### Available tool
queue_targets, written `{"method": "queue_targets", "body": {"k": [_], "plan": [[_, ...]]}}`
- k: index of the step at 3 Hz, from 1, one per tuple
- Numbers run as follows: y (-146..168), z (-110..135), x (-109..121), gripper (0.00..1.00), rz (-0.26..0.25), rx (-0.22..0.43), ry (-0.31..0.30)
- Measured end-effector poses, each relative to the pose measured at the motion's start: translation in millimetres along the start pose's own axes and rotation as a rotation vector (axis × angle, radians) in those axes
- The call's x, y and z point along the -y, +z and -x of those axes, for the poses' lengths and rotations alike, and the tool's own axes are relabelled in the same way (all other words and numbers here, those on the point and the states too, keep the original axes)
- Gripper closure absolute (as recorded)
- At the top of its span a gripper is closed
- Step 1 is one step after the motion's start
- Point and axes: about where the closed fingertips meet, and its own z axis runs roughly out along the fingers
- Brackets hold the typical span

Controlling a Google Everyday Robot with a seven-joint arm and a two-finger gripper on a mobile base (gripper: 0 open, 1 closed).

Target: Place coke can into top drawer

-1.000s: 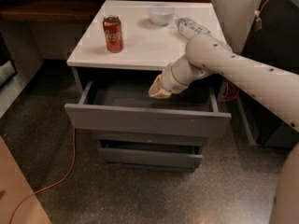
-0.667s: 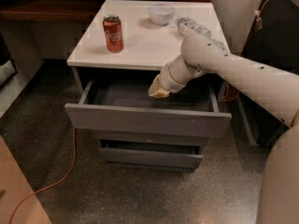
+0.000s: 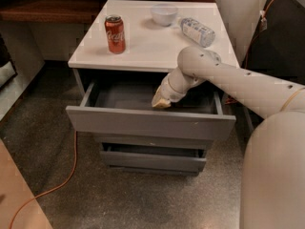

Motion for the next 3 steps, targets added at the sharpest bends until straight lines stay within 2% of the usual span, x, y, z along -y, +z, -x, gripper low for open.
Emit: {"method": "queue_targets", "body": {"k": [2, 3], "plan": [[23, -11, -7, 1.0, 0.023, -0.019, 0.033], [29, 0, -22, 1.0, 0.05, -0.029, 0.01]]}}
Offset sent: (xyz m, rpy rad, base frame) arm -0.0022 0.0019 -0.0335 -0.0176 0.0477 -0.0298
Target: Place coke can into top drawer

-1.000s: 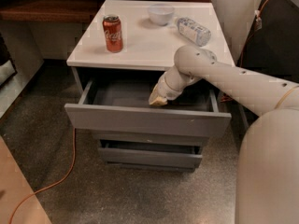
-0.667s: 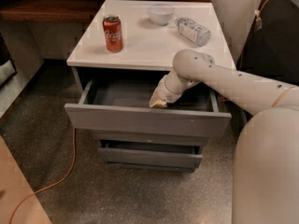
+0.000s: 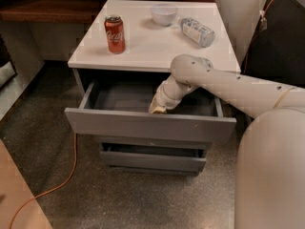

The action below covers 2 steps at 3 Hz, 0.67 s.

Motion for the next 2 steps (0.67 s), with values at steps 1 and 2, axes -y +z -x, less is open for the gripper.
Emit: {"method": "queue_targets", "body": {"k": [1, 2], "plan": [[6, 14, -17, 1.0, 0.026, -0.009, -0.027], [11, 22, -32, 1.0, 0.039, -0.018, -0.039]]}}
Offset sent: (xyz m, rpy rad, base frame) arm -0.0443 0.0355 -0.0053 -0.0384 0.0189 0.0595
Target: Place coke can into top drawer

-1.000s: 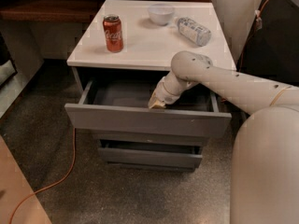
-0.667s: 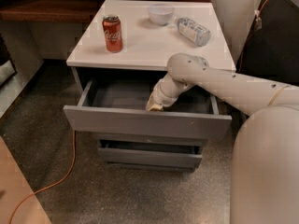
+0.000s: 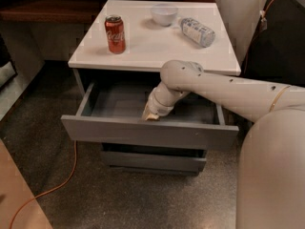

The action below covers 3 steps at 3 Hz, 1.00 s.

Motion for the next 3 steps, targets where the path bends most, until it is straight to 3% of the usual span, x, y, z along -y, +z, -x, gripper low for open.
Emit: {"method": "queue_targets", "body": {"k": [3], "plan": [[-9, 22, -73, 1.0, 0.04, 0.013, -0.069]]}}
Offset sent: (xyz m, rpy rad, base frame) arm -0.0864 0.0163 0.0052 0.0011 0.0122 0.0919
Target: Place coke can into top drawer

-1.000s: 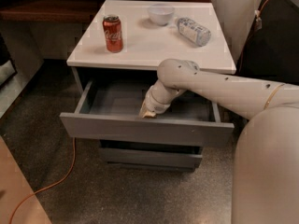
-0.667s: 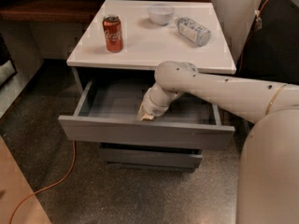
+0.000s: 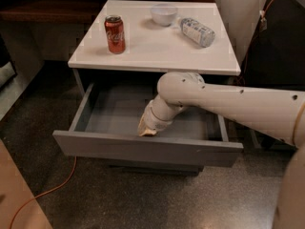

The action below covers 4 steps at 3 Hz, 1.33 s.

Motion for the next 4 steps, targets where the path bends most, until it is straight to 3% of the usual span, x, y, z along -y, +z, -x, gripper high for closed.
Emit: {"method": "queue_targets", "body": {"k": [1, 2, 3, 4], "plan": [[-7, 10, -24, 1.0, 0.0, 0.011, -0.025], [-21, 18, -35, 0.83, -0.007, 0.022, -0.046], [-46, 25, -29, 0.61, -0.039, 0.024, -0.083], [-84, 39, 8, 0.28, -0.098, 0.022, -0.113]]}}
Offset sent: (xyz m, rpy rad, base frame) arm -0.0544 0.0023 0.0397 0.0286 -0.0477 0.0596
